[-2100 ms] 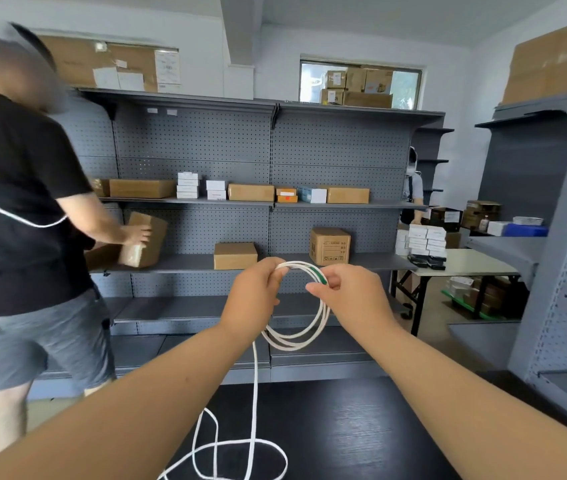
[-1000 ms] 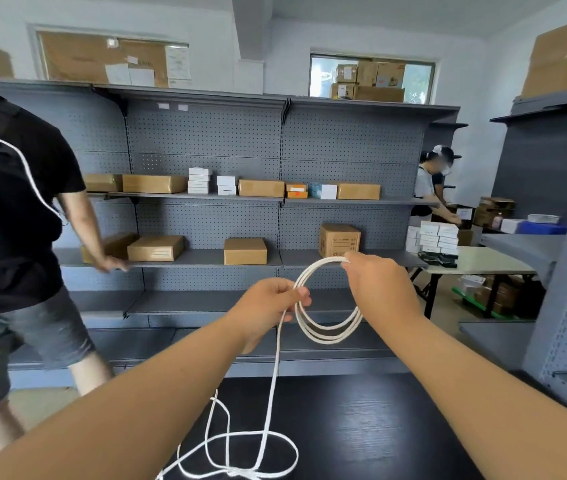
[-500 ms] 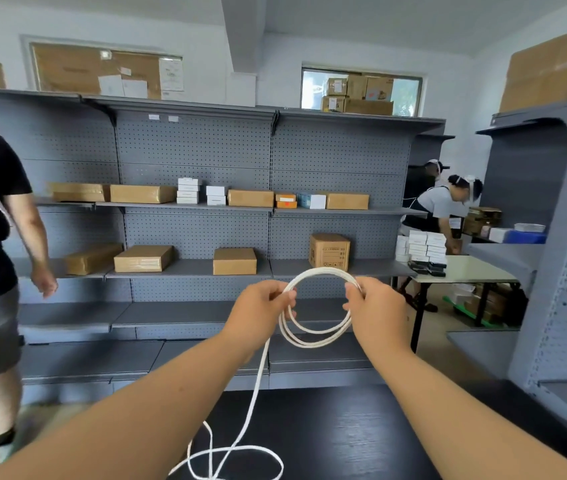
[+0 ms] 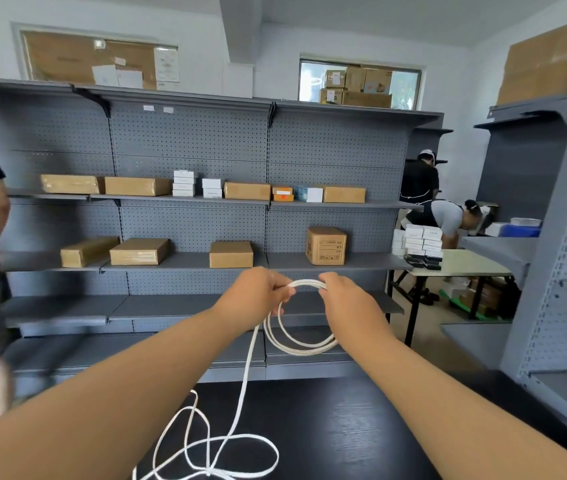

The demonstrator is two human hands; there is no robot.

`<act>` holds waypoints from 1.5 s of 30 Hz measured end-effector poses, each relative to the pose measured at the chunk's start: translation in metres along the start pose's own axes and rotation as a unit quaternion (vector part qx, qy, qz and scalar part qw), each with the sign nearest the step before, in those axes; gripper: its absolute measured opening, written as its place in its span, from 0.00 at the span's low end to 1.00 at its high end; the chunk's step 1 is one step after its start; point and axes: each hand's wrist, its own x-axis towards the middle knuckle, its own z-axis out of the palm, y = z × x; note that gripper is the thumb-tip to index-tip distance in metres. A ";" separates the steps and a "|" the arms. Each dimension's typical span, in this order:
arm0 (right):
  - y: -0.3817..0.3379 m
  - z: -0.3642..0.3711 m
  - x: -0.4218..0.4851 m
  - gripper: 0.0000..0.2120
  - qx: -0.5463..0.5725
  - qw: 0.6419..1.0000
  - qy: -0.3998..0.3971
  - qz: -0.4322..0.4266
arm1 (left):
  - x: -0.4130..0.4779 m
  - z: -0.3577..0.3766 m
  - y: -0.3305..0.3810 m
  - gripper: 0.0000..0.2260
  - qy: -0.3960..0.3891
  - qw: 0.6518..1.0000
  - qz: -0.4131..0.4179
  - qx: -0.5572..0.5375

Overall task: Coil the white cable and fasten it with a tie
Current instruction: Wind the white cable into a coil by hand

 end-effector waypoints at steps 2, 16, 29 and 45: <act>-0.002 0.002 0.002 0.09 -0.061 0.997 -0.020 -0.040 | -0.001 -0.001 -0.001 0.11 -0.014 1.000 0.002 0.023; -0.027 0.008 0.007 0.11 -0.120 0.986 -0.010 -0.117 | -0.014 -0.017 -0.028 0.10 -0.023 0.999 -0.003 -0.036; -0.023 0.004 0.012 0.12 -0.010 0.997 0.065 0.042 | -0.029 0.019 -0.043 0.05 0.040 0.954 -0.104 -0.280; 0.011 -0.002 0.001 0.13 0.123 0.981 0.106 0.110 | -0.021 0.039 -0.023 0.09 0.018 0.911 -0.134 -0.390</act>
